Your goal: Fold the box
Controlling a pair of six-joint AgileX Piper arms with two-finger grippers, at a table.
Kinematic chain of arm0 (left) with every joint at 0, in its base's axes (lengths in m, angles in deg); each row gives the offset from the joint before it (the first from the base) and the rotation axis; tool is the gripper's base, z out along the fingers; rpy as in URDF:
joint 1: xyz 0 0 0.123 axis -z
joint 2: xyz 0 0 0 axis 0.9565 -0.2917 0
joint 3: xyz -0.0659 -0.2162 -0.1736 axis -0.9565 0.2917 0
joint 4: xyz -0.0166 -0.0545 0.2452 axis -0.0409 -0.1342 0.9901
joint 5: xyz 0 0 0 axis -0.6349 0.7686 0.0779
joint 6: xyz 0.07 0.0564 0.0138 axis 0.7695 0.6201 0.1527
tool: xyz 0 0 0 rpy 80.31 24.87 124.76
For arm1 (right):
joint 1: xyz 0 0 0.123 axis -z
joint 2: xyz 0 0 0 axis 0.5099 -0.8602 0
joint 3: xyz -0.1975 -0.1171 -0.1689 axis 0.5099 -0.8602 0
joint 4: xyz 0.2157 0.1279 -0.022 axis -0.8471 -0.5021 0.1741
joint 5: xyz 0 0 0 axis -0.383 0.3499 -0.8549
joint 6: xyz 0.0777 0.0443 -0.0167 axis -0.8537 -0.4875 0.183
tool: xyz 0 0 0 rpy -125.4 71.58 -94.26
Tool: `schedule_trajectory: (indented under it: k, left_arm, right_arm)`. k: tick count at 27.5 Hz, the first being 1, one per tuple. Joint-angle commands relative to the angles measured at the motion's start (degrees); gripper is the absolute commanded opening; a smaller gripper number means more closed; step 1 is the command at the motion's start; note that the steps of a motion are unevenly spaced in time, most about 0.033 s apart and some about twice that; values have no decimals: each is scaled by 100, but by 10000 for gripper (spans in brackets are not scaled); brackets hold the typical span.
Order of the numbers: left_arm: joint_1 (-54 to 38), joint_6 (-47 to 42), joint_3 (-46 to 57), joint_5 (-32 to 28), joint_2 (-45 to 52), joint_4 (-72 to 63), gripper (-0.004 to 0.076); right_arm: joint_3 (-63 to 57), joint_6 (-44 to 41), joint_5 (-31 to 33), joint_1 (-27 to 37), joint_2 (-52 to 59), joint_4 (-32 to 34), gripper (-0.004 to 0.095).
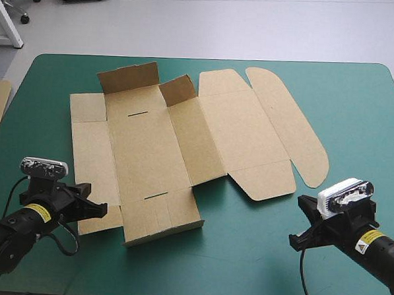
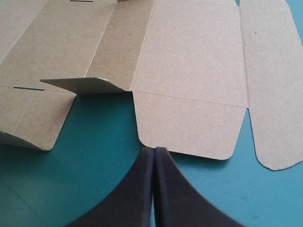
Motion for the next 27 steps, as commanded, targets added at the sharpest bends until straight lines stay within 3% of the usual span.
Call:
schedule_trajectory:
  k: [1, 22, 27]
  left_arm:
    - [3, -13, -203, -375, 25, 0, -15]
    - [3, -29, -203, -344, 15, -47, -14]
    - [3, -222, -203, -831, -254, 0, -14]
  right_arm:
    - [193, -4, -402, 30, -27, -31, -33]
    - [193, -95, -402, 30, -27, -31, -33]
    - [193, -273, -437, 30, -27, 337, -33]
